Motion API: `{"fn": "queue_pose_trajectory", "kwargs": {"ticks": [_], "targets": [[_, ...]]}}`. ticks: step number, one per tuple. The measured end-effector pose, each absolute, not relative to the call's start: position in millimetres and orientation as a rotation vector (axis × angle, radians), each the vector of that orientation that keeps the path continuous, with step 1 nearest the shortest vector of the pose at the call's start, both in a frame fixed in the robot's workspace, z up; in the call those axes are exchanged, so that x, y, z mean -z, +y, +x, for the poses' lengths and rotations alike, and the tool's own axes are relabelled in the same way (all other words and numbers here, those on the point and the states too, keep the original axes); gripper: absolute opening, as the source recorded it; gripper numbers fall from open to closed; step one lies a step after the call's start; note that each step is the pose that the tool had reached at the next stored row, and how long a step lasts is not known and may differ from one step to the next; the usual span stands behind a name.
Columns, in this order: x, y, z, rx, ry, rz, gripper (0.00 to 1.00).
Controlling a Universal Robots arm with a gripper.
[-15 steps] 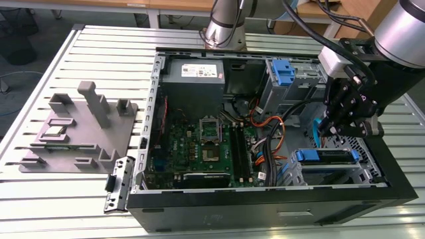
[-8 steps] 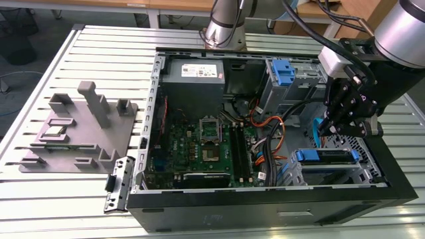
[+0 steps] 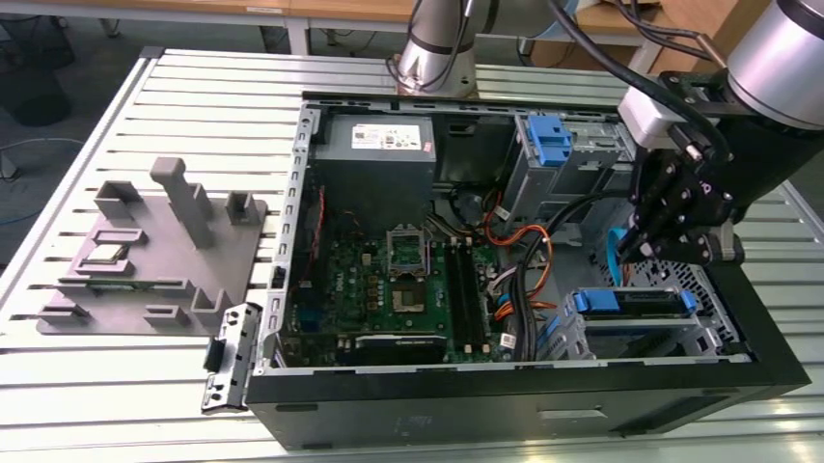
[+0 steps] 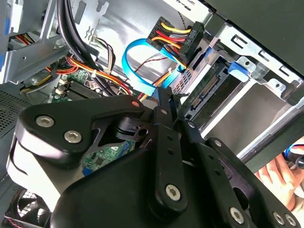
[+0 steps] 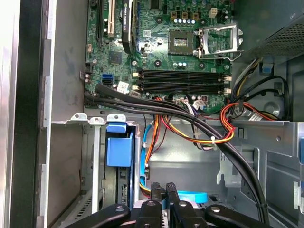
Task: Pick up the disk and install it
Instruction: 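Insert the first disk wire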
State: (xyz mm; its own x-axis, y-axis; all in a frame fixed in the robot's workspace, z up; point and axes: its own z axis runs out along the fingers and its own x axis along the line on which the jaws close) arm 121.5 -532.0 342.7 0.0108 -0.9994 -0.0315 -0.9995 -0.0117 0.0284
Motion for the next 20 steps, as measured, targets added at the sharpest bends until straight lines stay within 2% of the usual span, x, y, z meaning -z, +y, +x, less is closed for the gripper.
{"fn": "queue_pose_trajectory", "kwargs": {"ticks": [20], "targets": [[-347.3, -534.6, 121.5, -0.067, 2.207, -2.232, 0.16]]}}
